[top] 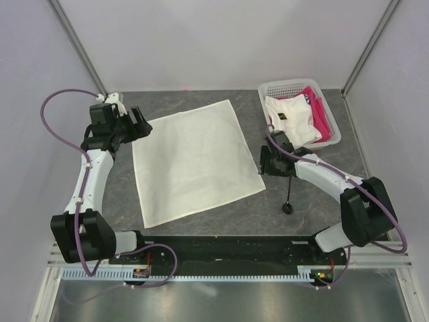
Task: Fold the napkin, place the utensils inside, and roll it up
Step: Fold the napkin
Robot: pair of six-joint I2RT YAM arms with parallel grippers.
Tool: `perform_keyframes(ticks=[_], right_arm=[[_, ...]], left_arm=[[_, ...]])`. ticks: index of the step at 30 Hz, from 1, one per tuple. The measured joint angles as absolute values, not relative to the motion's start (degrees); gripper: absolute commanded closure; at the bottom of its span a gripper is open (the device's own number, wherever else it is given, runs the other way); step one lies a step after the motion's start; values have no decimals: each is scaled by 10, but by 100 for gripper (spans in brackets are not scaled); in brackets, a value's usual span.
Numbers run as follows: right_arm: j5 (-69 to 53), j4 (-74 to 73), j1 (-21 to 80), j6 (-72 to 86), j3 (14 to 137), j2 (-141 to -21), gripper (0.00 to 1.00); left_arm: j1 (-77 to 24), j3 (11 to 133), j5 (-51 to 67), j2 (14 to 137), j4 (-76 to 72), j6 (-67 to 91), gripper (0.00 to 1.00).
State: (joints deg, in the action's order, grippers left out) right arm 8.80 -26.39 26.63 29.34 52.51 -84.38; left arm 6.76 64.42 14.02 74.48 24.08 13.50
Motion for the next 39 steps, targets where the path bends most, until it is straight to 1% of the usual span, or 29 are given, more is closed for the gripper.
perform_keyframes(ticks=[6, 17, 21, 28, 39], right_arm=[[81, -272, 264, 327, 515, -845, 46], [51, -278, 264, 365, 468, -862, 50], [42, -274, 264, 371, 466, -870, 55], [39, -274, 262, 377, 465, -873, 62], [29, -270, 261, 386, 464, -874, 63]], left_arm=[[68, 644, 141, 736, 237, 135, 14], [68, 644, 167, 736, 235, 136, 14], [68, 644, 170, 736, 235, 136, 14], [68, 644, 171, 736, 235, 136, 14], [68, 644, 171, 736, 235, 136, 14]])
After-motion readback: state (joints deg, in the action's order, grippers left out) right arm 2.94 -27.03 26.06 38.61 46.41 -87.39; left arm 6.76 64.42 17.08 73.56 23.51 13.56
